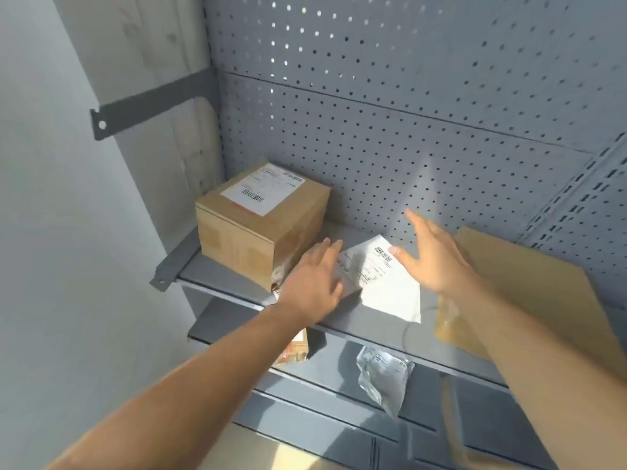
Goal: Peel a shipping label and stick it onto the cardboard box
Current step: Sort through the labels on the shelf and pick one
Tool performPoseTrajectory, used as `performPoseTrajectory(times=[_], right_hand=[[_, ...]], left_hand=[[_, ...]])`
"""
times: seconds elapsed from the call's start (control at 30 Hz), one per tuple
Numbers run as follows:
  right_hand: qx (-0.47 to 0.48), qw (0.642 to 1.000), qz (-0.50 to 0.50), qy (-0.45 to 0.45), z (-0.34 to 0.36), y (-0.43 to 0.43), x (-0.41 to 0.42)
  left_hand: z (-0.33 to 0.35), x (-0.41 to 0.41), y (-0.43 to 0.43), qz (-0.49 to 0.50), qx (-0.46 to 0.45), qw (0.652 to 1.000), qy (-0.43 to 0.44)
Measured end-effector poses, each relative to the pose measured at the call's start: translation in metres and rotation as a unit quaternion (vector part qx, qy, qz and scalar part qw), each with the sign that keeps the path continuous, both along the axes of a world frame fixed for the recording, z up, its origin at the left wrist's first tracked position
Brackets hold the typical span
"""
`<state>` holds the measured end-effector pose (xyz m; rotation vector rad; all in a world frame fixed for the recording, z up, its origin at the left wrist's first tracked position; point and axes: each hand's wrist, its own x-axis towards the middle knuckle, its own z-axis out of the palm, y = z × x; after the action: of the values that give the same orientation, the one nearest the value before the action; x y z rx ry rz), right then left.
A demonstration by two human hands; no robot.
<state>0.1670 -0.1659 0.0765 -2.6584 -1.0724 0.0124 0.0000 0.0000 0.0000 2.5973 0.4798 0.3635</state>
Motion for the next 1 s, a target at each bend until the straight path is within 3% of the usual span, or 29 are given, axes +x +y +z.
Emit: performPoseTrajectory(times=[0.17, 0.4, 0.63, 0.83, 1.0], right_hand=[[-0.066, 0.994, -0.048, 0.068, -0.022, 0.015, 0.029], [-0.178, 0.971, -0.03, 0.154, -0.048, 0.035, 0.06], [-0.14, 0.985, -0.083, 0.063, -0.05, 0.052, 0.067], [-0.097, 0.991, -0.065, 0.068, -0.031, 0.048, 0.064], [-0.068, 0.997, -0.045, 0.002, -0.007, 0.02, 0.051]], left_hand=[[-0.021, 0.02, 0.008, -0.014, 0.043, 0.995, 0.094], [-0.032, 0.028, 0.0, -0.034, 0.053, 0.997, 0.054], [-0.036, 0.03, 0.002, -0.05, 0.018, 0.997, 0.058], [-0.033, 0.025, -0.005, -0.026, -0.004, 0.999, 0.03], [-0.029, 0.037, -0.02, 0.005, 0.015, 1.0, 0.008]])
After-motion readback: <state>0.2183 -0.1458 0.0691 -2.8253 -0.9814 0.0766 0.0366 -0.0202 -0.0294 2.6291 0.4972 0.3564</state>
